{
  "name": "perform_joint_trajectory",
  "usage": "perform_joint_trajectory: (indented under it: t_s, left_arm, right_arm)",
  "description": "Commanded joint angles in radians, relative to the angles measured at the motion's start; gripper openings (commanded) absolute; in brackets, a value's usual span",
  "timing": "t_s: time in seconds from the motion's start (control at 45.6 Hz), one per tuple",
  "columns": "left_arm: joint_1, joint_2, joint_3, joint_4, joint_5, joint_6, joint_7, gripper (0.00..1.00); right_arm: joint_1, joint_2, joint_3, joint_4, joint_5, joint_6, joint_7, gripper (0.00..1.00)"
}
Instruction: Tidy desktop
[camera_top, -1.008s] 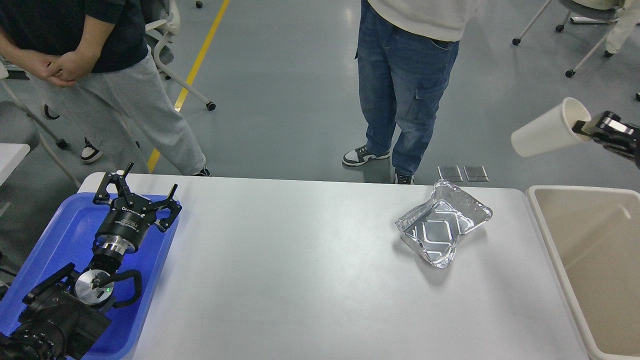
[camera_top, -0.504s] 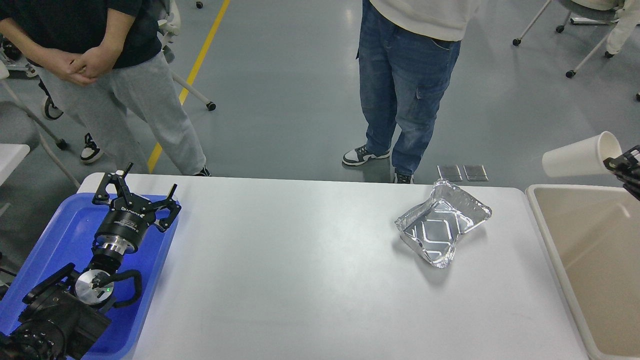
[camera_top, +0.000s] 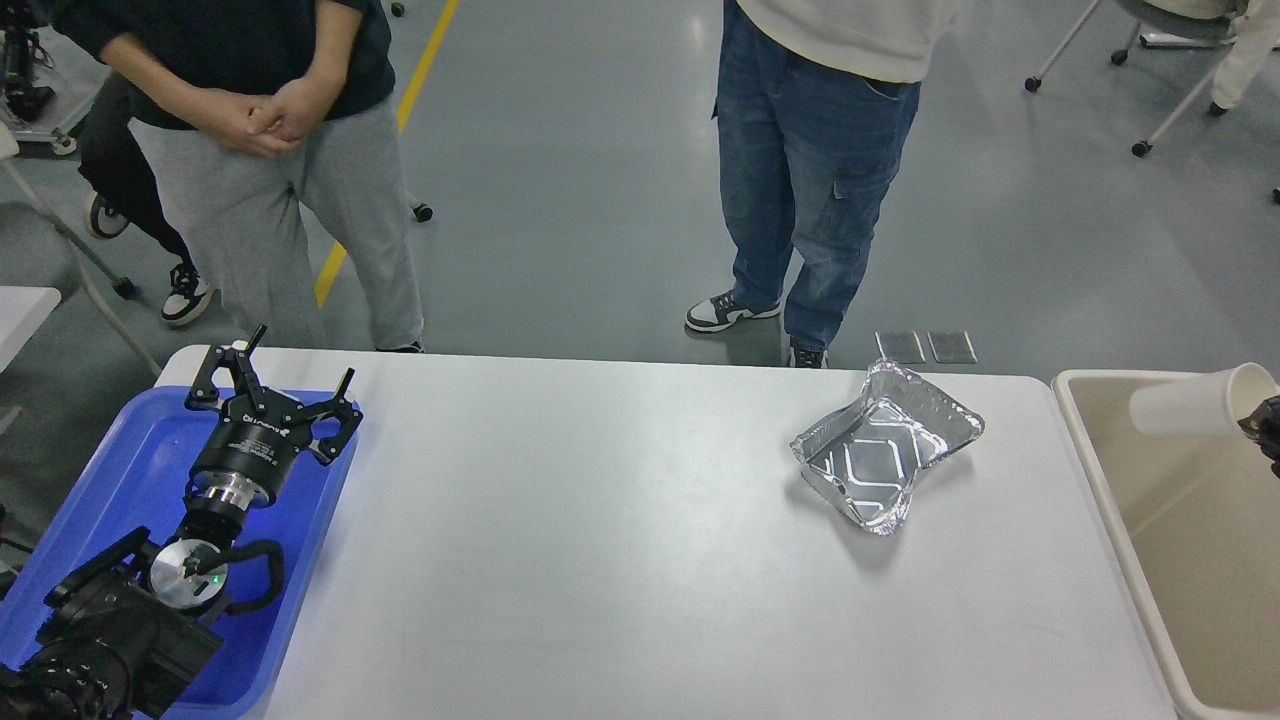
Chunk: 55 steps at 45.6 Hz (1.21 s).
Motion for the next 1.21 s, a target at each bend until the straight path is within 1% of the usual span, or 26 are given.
perform_joint_trajectory:
  t_s: [0.0,0.219,0.307,0.482,0.789,0.833,0.877,0.921,0.943,0.965,0.987,1.052,1.096,1.14,1.184]
  left_arm:
    - [0.0,0.0,0.0,0.0,0.0,0.0,0.0,1.0]
    - [0.0,0.0,0.0,0.0,0.0,0.0,0.0,1.0]
    - [0.0,0.0,0.0,0.0,0.0,0.0,0.001,1.0]
    - [0.0,0.0,0.0,0.0,0.0,0.0,0.0,1.0]
    - [0.0,0.0,0.0,0.0,0.0,0.0,0.0,1.0]
    - [0.0,0.0,0.0,0.0,0.0,0.0,0.0,1.0]
    - [0.0,0.0,0.0,0.0,0.0,0.0,0.001,1.0]
    - [0.0,0.0,0.0,0.0,0.0,0.0,0.0,1.0]
    - [0.0,0.0,0.0,0.0,0.0,0.0,0.0,1.0]
    - [0.0,0.0,0.0,0.0,0.0,0.0,0.0,1.0]
    - [0.0,0.0,0.0,0.0,0.0,0.0,0.0,1.0]
    - [0.0,0.0,0.0,0.0,0.0,0.0,0.0,1.0]
    - [0.0,0.0,0.0,0.0,0.0,0.0,0.001,1.0]
    - [0.0,0.0,0.0,0.0,0.0,0.0,0.001,1.0]
    - [0.0,0.0,0.0,0.0,0.0,0.0,0.001,1.0]
  right_arm:
    - [-0.1,0.112,0.009,-0.22,0.037,0.002,-0.02,0.0]
    - [-0.159,0.238,0.013,-0.447,0.046,0.003,-0.054,0.0]
    - [-0.182,0.281,0.013,-0.506,0.057,0.003,-0.067,0.0]
    - [-0.215,0.307,0.013,-0.516,0.059,-0.009,-0.07,0.0]
    - [-0.236,0.318,0.032,-0.518,0.062,-0.015,-0.07,0.0]
    - [-0.23,0.316,0.041,-0.518,0.063,-0.011,-0.086,0.0]
    - [-0.225,0.315,0.059,-0.518,0.073,-0.009,-0.119,0.27]
    - [-0.224,0.312,0.079,-0.516,0.08,-0.008,-0.147,0.49]
    - [-0.222,0.312,0.091,-0.516,0.085,-0.006,-0.153,0.61]
    - [-0.219,0.312,0.105,-0.516,0.088,-0.006,-0.153,0.75]
    - [-0.219,0.312,0.121,-0.516,0.091,-0.007,-0.153,0.84]
    - [-0.221,0.315,0.15,-0.516,0.091,-0.007,-0.153,0.87]
    - [-0.222,0.316,0.161,-0.516,0.091,-0.007,-0.152,0.91]
    - [-0.222,0.318,0.165,-0.516,0.091,-0.012,-0.153,0.97]
    - [-0.222,0.318,0.167,-0.516,0.093,-0.017,-0.152,0.98]
